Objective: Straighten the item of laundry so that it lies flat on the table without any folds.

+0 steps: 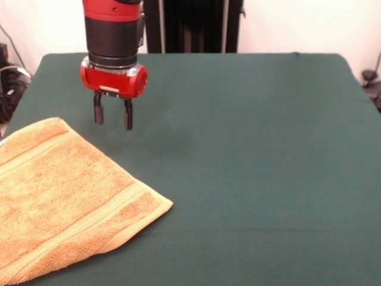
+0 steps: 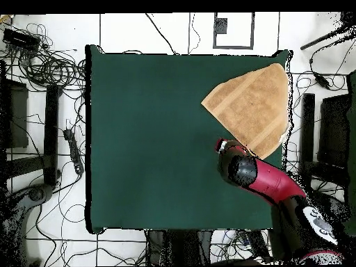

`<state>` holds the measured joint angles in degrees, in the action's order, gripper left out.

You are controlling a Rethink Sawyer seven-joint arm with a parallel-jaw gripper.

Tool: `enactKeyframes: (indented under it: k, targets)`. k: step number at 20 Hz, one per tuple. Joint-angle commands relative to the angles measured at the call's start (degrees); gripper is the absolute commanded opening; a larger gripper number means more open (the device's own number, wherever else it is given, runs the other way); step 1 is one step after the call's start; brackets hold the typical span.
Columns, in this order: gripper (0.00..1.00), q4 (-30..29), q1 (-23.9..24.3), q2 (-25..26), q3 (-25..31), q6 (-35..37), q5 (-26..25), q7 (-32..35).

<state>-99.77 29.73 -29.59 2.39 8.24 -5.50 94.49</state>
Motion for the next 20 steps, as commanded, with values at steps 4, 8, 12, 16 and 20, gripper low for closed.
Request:
enactKeyframes:
  k: [4, 8, 12, 16, 20]
  targets:
    - [1.0, 10.9, 2.9, 4.1, 6.3, 29.1, -4.7, -10.9]
    - [1.0, 11.2, 3.2, 3.7, 7.3, 30.4, -6.8, -9.1]
    - [1.0, -2.0, 6.5, -6.8, 8.3, 30.1, -6.8, -6.7]
    - [1.0, -19.3, 13.8, -23.0, 10.5, 29.1, -5.7, -11.2]
    - [1.0, -29.0, 20.9, -31.5, 13.7, 28.3, -3.2, -13.6]
